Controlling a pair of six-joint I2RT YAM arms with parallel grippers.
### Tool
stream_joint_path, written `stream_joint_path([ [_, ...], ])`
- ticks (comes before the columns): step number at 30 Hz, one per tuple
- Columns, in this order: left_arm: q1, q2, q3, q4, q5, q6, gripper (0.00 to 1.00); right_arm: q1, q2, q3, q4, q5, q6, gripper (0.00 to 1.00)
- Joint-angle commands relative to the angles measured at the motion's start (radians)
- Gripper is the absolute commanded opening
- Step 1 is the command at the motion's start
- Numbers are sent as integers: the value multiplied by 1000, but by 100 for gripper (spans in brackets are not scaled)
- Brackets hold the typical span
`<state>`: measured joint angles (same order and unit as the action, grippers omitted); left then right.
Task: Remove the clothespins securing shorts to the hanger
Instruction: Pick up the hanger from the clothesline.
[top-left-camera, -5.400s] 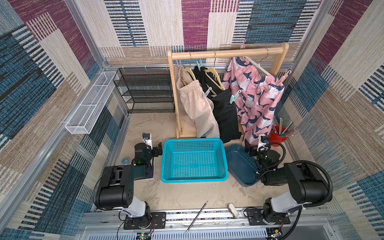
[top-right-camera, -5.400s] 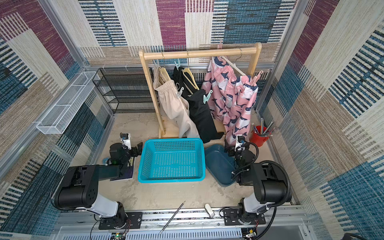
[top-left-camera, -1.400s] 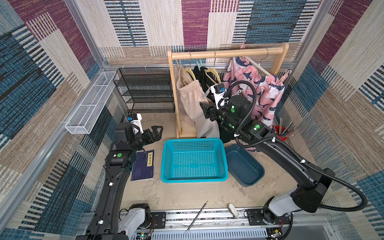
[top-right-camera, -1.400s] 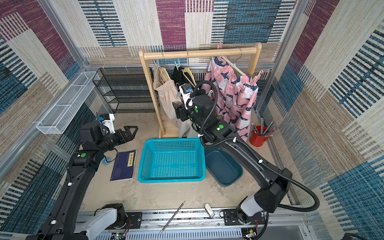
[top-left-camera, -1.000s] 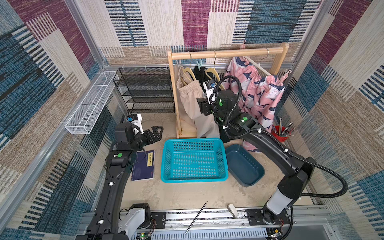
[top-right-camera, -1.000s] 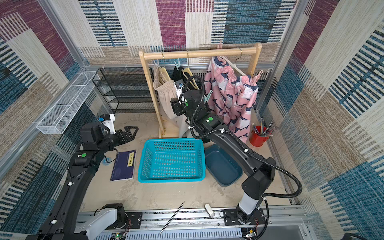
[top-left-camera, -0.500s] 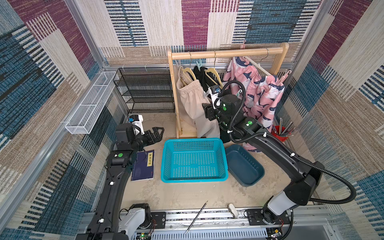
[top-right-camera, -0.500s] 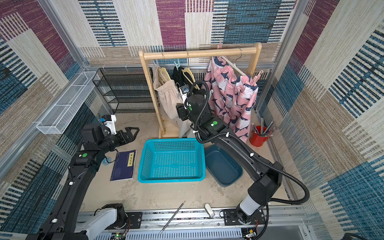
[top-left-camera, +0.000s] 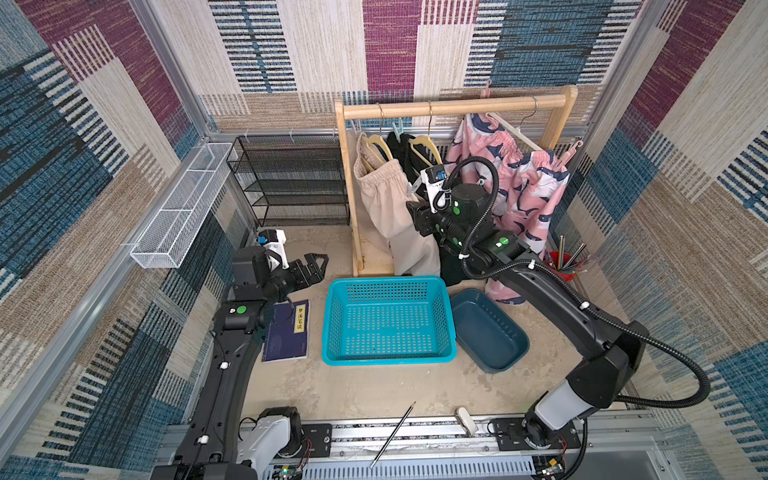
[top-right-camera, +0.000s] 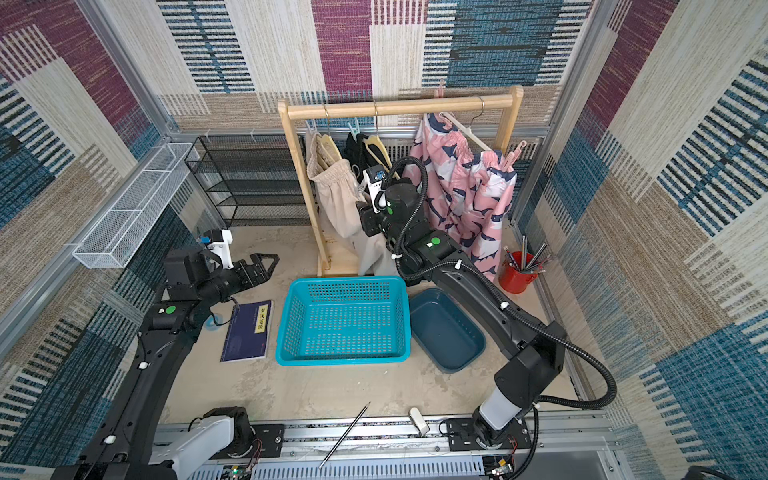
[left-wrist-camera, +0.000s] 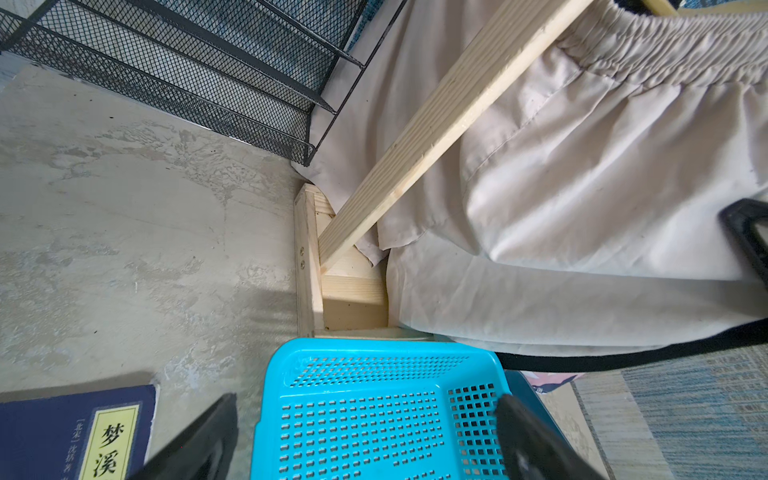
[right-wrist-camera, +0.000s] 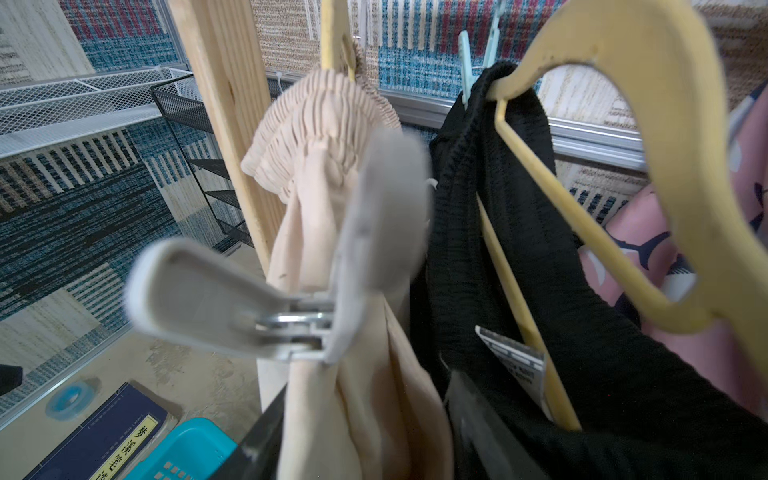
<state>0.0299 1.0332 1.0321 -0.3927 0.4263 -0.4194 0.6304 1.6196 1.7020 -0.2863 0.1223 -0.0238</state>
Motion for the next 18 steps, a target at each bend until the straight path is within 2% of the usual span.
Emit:
stream_joint_path([
  [1, 1, -2, 8, 18, 21, -5, 99, -3, 17, 14, 41, -26, 11, 54],
  [6, 1, -2, 9, 20, 22, -10, 99, -6, 7, -15, 86, -41, 10, 47],
  [9, 1, 1, 9, 20, 23, -11, 99, -9, 3, -20, 96, -43, 9, 37],
  [18, 1, -1, 23, 14, 29, -13, 99, -12, -29, -23, 130, -79, -15, 17],
])
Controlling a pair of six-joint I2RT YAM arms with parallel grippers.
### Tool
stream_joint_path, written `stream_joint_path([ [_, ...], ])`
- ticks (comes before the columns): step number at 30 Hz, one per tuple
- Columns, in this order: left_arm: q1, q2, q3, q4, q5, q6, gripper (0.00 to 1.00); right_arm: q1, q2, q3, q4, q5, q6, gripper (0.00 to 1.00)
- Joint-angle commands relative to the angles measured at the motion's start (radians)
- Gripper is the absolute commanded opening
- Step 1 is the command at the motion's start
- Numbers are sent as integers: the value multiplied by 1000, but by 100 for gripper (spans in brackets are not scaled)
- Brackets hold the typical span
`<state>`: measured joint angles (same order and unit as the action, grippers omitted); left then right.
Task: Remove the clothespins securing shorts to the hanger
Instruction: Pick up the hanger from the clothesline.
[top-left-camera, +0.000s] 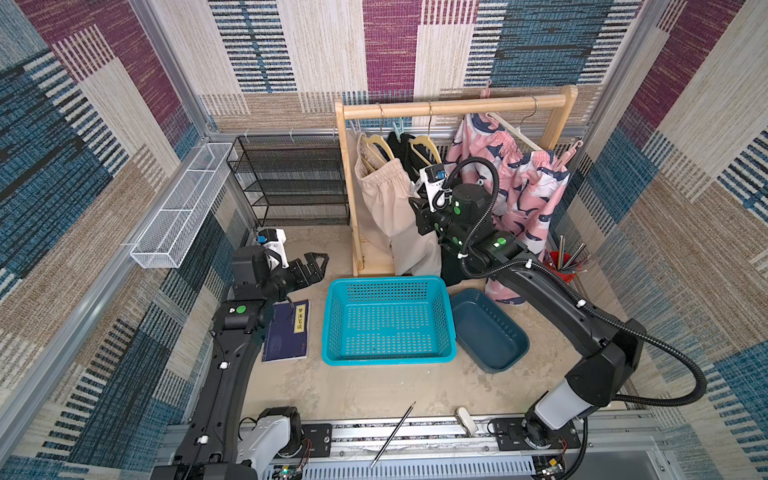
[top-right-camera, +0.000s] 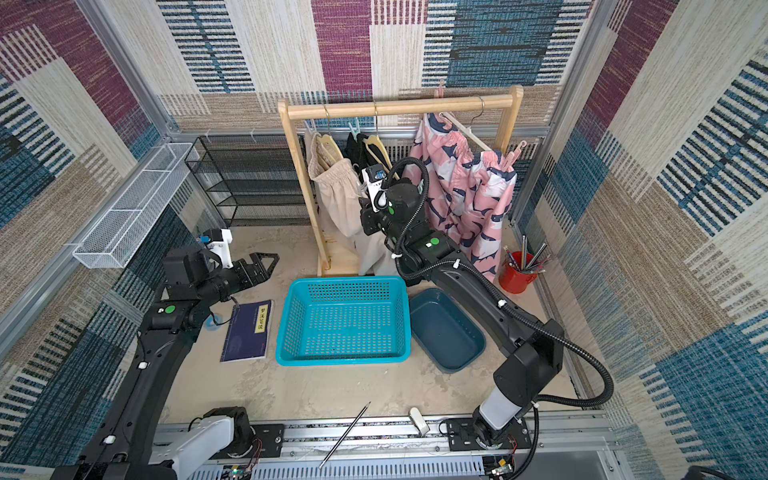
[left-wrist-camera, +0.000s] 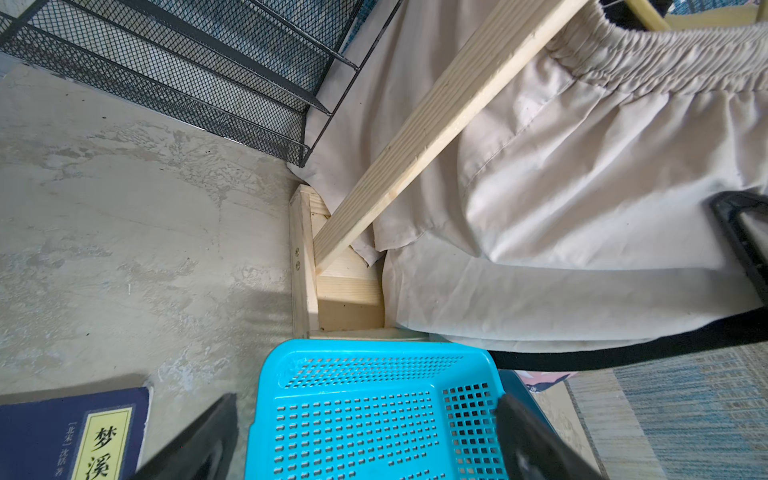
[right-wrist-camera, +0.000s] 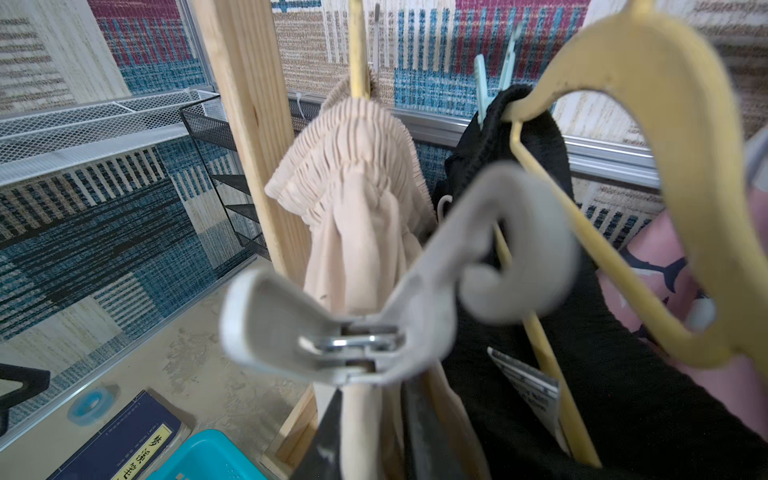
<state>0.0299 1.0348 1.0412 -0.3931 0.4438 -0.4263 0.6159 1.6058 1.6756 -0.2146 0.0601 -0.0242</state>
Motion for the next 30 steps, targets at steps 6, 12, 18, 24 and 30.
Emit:
stream_joint_path([
  [6, 0, 2, 19, 16, 13, -12, 99, -8, -15, 44, 52, -39, -35, 7],
  [12, -1, 1, 14, 24, 14, -18, 99, -21, -13, 81, 38, -54, -40, 5],
  [18, 0, -6, 17, 24, 17, -9, 99, -25, -35, 79, 26, -58, -23, 4],
  [24, 0, -2, 26, 31, 33, -4, 99, -28, -77, 41, 7, -43, -1, 3],
  [30, 0, 14, 29, 49, 62, -15, 99, -30, -155, -33, -10, -60, 29, 2],
])
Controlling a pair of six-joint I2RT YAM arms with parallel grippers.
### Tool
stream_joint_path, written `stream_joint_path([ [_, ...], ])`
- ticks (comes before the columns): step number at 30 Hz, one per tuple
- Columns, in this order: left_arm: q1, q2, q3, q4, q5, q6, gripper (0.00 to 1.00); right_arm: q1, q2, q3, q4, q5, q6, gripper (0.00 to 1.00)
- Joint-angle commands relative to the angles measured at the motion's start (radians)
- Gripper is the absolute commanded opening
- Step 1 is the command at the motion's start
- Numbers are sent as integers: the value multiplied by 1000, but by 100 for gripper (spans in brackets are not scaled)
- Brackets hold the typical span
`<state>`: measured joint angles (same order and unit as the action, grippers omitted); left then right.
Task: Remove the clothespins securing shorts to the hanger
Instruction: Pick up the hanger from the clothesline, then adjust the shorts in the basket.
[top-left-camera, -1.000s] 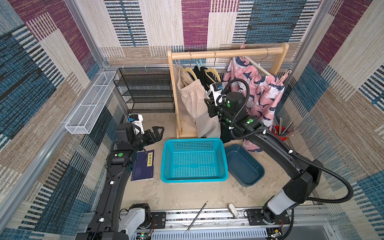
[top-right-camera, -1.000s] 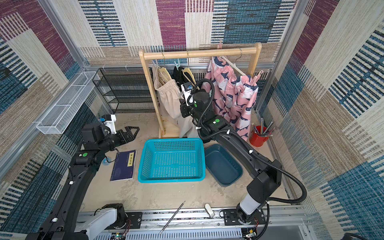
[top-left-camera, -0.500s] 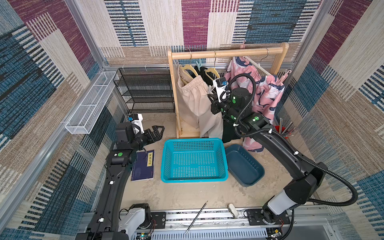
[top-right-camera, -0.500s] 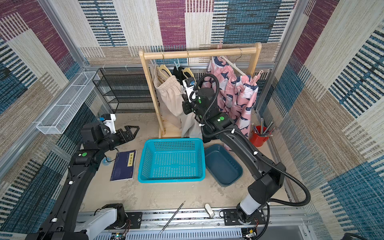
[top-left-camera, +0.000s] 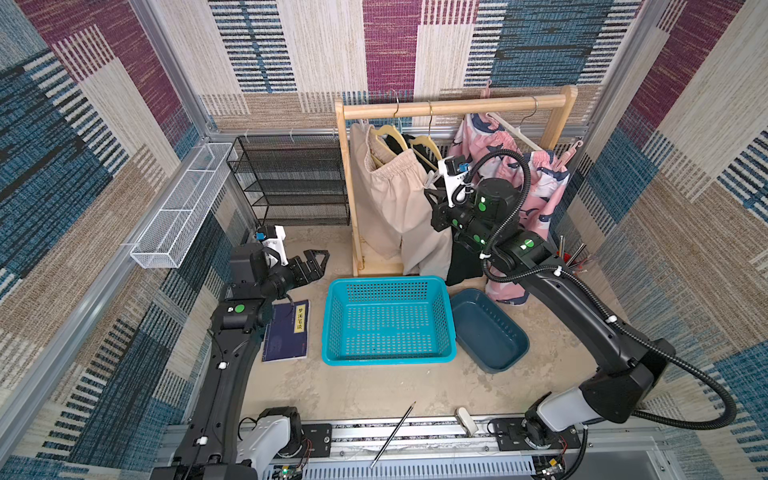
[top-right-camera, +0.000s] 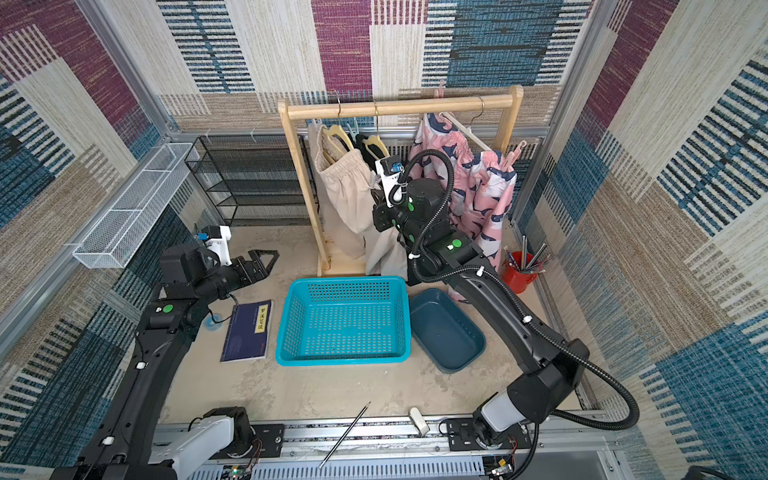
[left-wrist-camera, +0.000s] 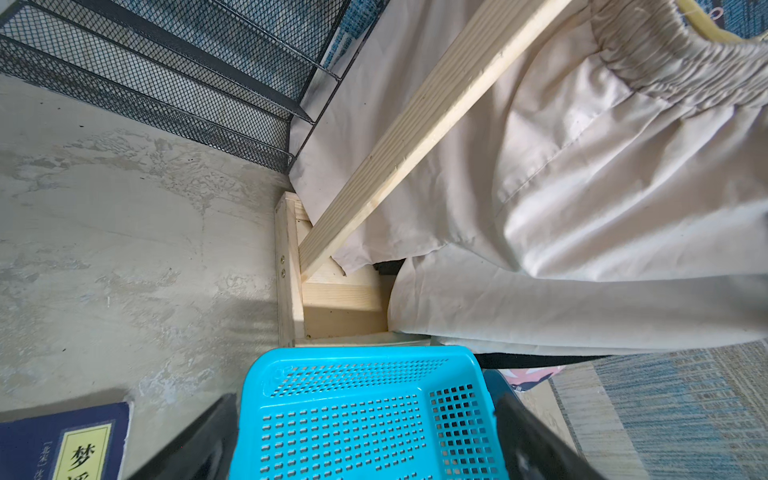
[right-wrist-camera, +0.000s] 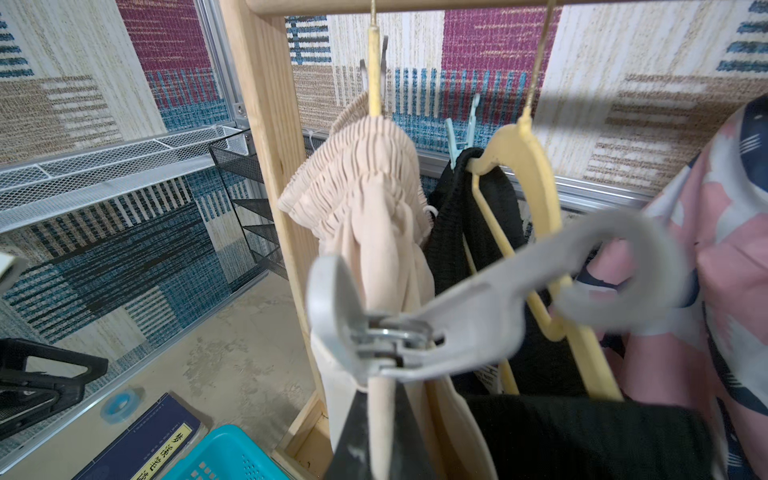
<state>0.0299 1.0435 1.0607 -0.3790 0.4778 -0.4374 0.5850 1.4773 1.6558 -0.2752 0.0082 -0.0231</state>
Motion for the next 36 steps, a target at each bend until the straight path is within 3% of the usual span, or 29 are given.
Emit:
stream_joint_path([
  [1, 1, 9, 10, 37, 30, -6, 99, 1, -41, -26, 40, -8, 29, 2],
  [7, 0, 20, 23, 26, 35, -7, 99, -3, -122, -142, 19, -8, 23, 1],
  [15, 0, 36, 21, 70, 92, -26, 99, -36, -234, -241, 21, -109, 26, 0],
  [21, 1, 72, 52, 95, 226, 2, 99, -59, -297, -244, -72, -184, 28, 0],
  [27, 1, 84, 87, 130, 321, 40, 99, -146, -346, -216, -210, -335, 18, 0],
  [31, 1, 102, 94, 193, 391, 49, 99, -239, -370, -206, -265, -510, 23, 0],
  [36, 15, 165, 148, 293, 482, -3, 100, -292, -357, -174, -343, -641, 0, 0],
])
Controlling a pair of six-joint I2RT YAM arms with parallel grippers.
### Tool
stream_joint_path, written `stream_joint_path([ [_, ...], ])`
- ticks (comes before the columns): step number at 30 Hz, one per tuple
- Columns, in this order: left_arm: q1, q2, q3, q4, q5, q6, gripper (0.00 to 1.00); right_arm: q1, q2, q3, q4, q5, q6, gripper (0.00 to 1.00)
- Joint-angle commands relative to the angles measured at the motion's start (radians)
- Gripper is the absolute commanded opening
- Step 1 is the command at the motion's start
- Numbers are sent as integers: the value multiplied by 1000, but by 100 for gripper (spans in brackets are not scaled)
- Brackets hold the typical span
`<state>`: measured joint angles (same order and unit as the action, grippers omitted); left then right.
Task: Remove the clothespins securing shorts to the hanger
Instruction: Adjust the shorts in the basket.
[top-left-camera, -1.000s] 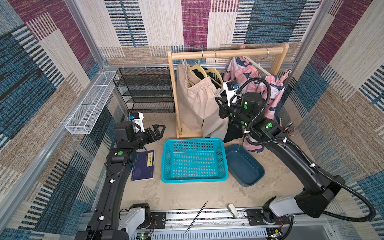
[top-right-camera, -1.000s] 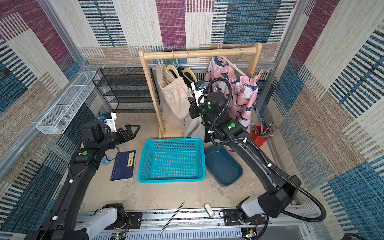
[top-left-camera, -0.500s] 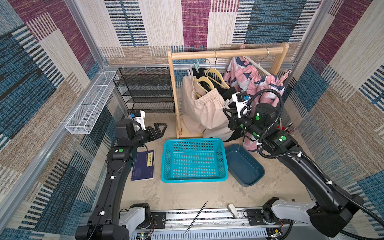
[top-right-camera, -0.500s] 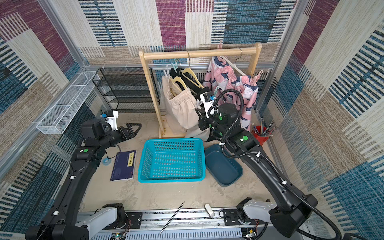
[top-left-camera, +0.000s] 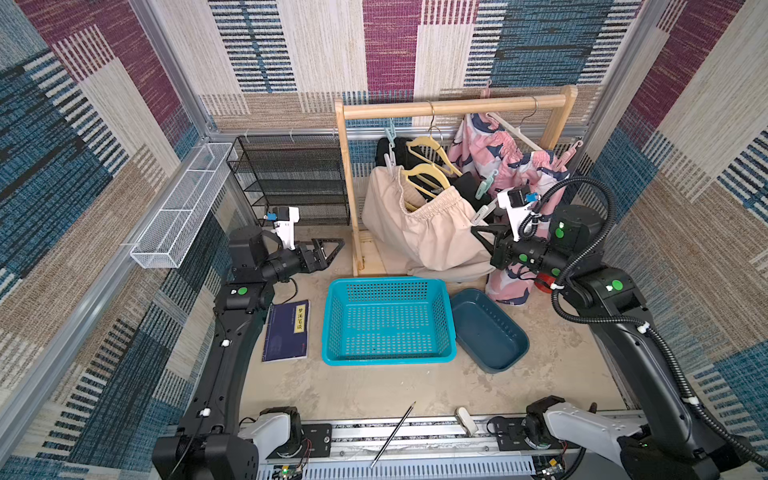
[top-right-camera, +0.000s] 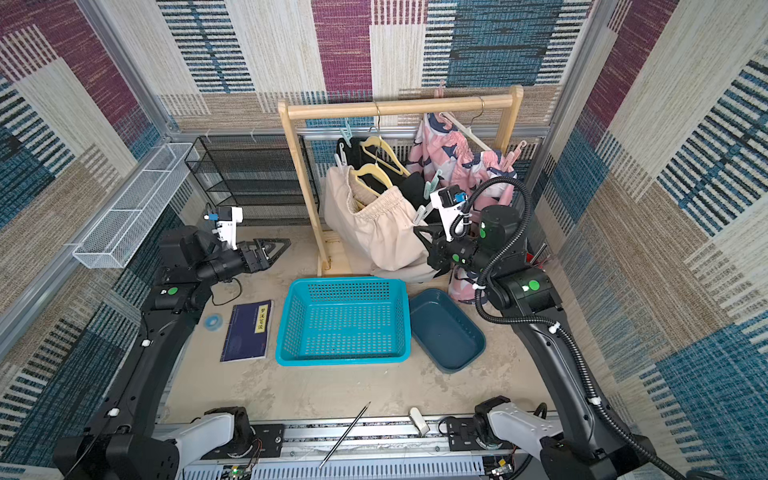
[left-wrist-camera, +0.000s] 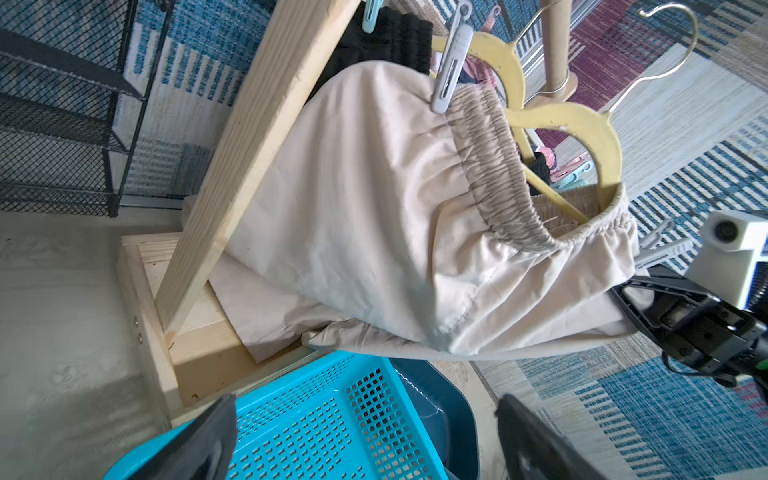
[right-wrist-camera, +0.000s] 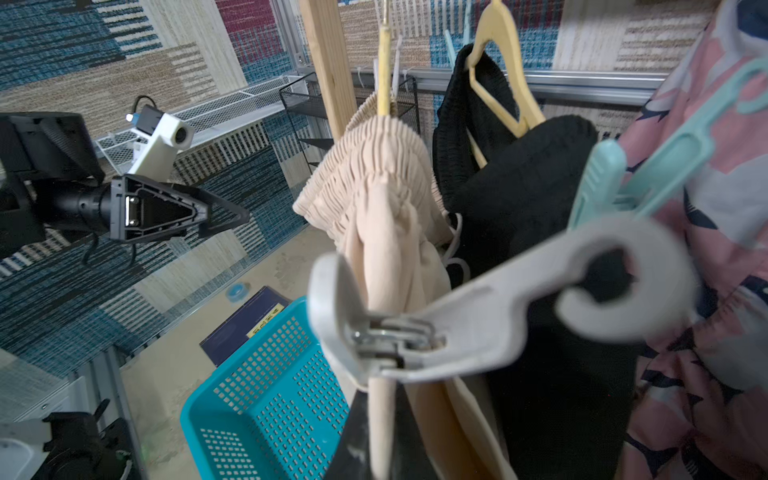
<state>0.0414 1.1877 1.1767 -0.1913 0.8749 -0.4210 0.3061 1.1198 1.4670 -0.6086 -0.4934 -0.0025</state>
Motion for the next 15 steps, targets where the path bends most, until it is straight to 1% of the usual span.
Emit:
stream_joint_path([
  [1, 3, 37, 51, 116, 91, -30, 100, -17, 1, 16, -16, -165, -24, 0],
  [4, 3, 74, 100, 114, 93, -28, 99, -23, 1, 32, -40, -220, -32, 0],
  [10, 3, 128, 151, 140, 109, -22, 97, -36, -1, 57, -66, -299, -46, 0],
  [15, 9, 150, 156, 129, 111, -16, 97, -41, 15, 53, -56, -341, -48, 0],
])
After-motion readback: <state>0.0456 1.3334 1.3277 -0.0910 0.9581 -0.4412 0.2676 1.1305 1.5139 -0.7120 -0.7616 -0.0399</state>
